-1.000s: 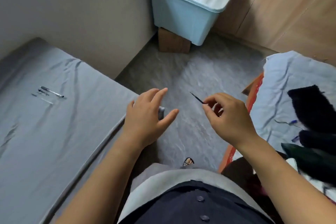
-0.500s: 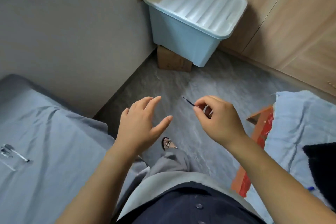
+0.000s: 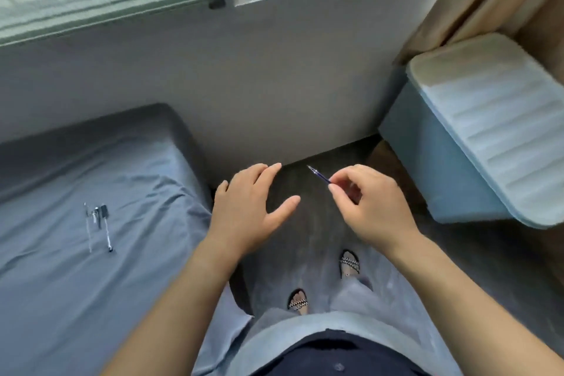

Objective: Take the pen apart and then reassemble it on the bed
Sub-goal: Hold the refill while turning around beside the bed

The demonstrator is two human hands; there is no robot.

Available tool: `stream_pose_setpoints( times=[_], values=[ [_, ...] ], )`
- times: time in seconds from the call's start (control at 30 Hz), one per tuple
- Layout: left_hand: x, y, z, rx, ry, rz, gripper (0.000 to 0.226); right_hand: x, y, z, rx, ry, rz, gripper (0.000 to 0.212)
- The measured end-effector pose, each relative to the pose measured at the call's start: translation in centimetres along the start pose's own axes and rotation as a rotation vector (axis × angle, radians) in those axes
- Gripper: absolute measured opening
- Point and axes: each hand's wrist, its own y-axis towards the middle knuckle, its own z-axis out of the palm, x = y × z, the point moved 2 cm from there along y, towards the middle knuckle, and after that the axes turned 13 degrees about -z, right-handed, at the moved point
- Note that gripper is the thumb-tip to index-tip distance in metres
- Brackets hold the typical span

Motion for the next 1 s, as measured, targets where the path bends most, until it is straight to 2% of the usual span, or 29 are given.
stream_pose_setpoints(
  times=[0.37, 0.63, 0.8, 1.0],
  values=[
    [2.4, 4.0, -1.2, -0.264, -0.173, -0.61, 0.065, -1.0, 16.6, 5.4, 0.402, 0.125, -0.46, 0.002],
    [10.2, 0.5, -1.2, -0.389, -0.202, -1.052, 0.06, 6.8, 21.9, 16.1, 0.695, 0.229, -0.789, 0.002],
    [16.3, -0.9, -1.7, -0.459, -0.228, -1.201, 0.058, 11.7, 24.7, 23.0, 0.795, 0.237, -0.89, 0.003],
    [22.3, -0.3, -2.1, -0.525, -0.263, -1.299, 0.057, 15.5, 27.2, 29.6, 0.916, 0.255, -0.941, 0.018]
  ],
)
